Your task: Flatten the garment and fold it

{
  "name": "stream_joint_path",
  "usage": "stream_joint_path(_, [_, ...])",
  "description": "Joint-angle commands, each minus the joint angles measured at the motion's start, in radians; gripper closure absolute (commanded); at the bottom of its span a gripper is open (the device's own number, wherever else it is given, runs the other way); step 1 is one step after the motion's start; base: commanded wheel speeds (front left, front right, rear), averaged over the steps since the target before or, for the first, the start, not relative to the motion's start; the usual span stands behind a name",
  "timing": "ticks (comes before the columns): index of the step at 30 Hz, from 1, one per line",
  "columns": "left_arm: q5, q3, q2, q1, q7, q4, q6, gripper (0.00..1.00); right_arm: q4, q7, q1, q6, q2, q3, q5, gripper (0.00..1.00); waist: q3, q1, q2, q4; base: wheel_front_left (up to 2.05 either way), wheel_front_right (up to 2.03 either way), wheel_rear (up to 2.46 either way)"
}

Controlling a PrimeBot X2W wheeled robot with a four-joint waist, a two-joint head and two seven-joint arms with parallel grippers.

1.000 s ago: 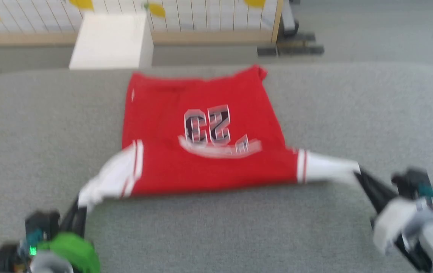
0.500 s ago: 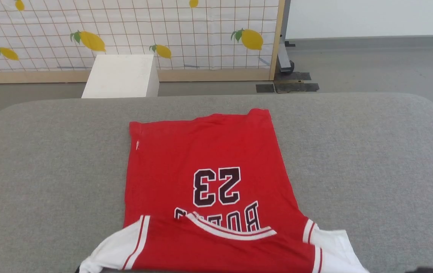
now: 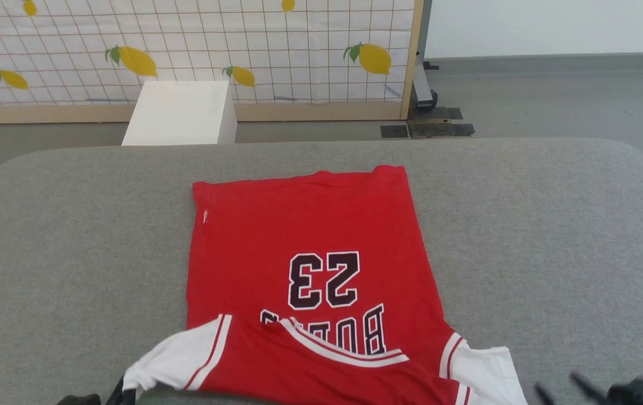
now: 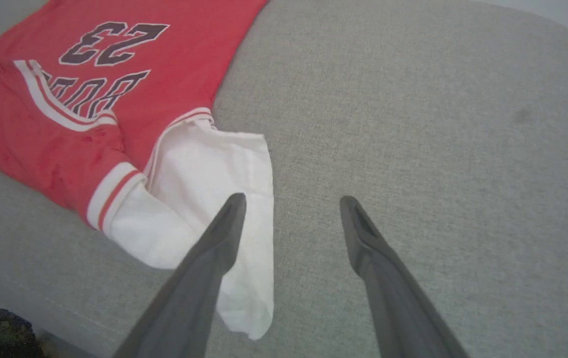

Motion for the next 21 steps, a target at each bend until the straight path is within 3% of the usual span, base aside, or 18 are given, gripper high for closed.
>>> stream_joint_path(1, [0.017, 0.009, -0.007, 0.019, -0.008, -0.021, -0.005, 1.00, -0.034, -0.005, -0.027, -0.002, 0.001, -0.029, -0.017, 0.00, 0.005, 0.0001, 0.0000, 0.005, 0.00, 0.00, 0.00])
stream_joint_path(7, [0.073, 0.012, -0.020, 0.015, -0.008, -0.119, -0.010, 1.00, -0.172, 0.033, -0.160, -0.002, -0.005, -0.153, -0.089, 0.00, 0.046, 0.0001, 0.0000, 0.039, 0.00, 0.00, 0.00])
stream_joint_path(11, [0.103, 0.002, -0.026, -0.001, -0.008, -0.177, -0.010, 1.00, -0.205, 0.085, -0.337, -0.002, -0.019, -0.159, -0.110, 0.00, 0.092, 0.0001, 0.0000, 0.071, 0.00, 0.00, 0.00])
stream_joint_path(17, [0.139, -0.019, -0.045, -0.046, -0.008, -0.234, -0.008, 1.00, -0.096, 0.224, -0.663, -0.002, -0.069, -0.047, -0.087, 0.00, 0.173, 0.0001, 0.0000, 0.124, 0.00, 0.00, 0.00])
stream_joint_path(21, [0.157, -0.032, -0.063, -0.082, -0.008, -0.257, -0.013, 1.00, 0.037, 0.386, -0.866, -0.002, -0.088, 0.074, -0.027, 0.00, 0.230, 0.0001, 0.0000, 0.159, 0.00, 0.00, 0.00])
